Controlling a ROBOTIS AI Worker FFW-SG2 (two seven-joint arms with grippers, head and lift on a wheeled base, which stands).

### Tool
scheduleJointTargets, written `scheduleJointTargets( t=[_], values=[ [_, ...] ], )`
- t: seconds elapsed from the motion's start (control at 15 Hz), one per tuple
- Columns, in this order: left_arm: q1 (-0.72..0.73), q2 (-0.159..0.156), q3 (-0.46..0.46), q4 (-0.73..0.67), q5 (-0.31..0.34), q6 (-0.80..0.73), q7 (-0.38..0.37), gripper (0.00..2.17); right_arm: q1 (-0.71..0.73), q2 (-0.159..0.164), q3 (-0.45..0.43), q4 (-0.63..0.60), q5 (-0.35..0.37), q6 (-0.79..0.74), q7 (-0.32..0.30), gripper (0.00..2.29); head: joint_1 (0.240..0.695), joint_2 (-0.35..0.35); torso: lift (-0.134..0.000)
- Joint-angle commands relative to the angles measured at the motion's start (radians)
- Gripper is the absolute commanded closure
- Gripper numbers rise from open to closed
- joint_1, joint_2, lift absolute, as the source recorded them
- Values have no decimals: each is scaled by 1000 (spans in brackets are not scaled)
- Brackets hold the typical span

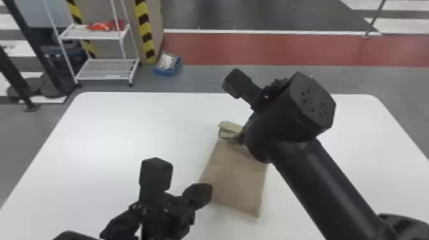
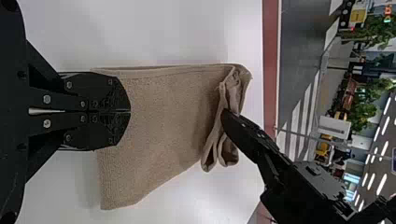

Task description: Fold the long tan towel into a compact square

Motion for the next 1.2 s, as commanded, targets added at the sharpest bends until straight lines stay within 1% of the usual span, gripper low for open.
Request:
scheduleJointTargets(
  t=[0.0,0.2,0.33,0.53,0.6,0.87,1.13],
  values=[
    [-12,0,-16,38,-8,-27,6,2142,5,-1,1,-15,0,0,8,1362,695,-15,-124],
    [-40,0,-16,112,-16,-30,3,2142,22,-11,8,-61,-6,3,29,1362,695,-16,-124],
    [-40,0,-16,119,-17,-30,0,2142,28,-21,9,-73,-5,3,40,1362,695,-10,-124],
    [-45,0,-22,121,-17,-30,2,2142,32,-21,11,-88,3,0,86,1362,695,-8,-124],
    [-46,0,-23,124,-17,-30,2,2142,35,-25,12,-104,5,0,102,1362,695,-7,-124],
    [-54,0,-23,135,-19,-30,5,2142,43,-39,15,-171,12,-9,102,1362,695,0,-124],
    [-62,-2,-23,147,-31,-27,6,2142,75,-76,29,-237,17,-15,102,1362,695,3,-124]
  ],
)
